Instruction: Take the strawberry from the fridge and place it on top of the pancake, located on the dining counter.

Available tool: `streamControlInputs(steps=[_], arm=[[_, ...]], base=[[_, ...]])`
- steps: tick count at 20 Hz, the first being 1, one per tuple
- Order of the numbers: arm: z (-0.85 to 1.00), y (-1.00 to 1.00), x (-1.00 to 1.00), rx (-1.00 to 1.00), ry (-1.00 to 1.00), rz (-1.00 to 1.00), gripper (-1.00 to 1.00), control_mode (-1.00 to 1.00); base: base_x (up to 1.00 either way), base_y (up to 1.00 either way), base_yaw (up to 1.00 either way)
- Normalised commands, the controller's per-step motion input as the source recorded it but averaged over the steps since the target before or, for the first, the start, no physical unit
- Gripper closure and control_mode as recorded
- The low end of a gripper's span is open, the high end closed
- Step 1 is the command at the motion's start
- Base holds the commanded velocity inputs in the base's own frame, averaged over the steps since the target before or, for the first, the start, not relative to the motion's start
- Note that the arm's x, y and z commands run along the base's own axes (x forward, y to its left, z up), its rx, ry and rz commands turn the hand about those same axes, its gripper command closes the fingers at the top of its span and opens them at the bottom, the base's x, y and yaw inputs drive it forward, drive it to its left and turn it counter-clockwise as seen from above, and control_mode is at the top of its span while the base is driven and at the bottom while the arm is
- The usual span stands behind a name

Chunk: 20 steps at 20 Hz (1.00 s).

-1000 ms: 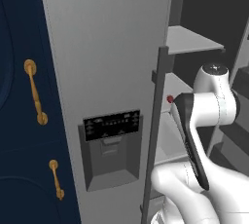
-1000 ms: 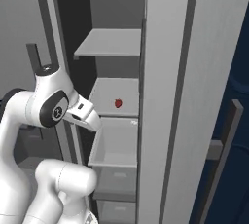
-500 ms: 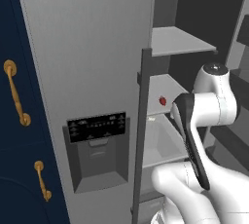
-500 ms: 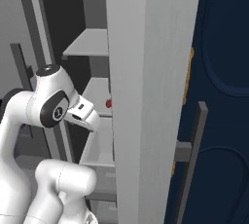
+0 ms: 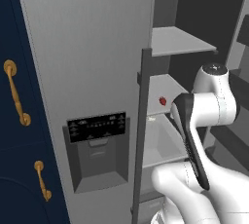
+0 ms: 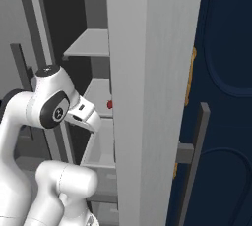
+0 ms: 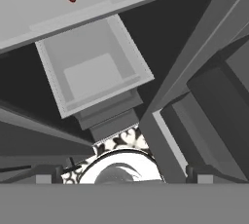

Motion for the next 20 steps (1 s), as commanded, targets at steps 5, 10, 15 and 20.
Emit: streamControlInputs(steps=[5,10,15,20], arm=[[-0.01,-0.01,0.27,0.0,-0.05,0.07,-1.0,-1.0],[0.0,-0.06,0.62,0.0,-0.14,0.22,-1.0,-1.0],[0.0,0.0,0.65,0.0,-0.06,0.18,-1.0,-1.0],[-0.16,-0.06,0.74,0.0,-0.13,0.09,-1.0,-1.0]], base=[[0.0,0.0,0.0],[0.0,0.0,0.0],[0.0,0.0,0.0],[0.0,0.0,0.0]])
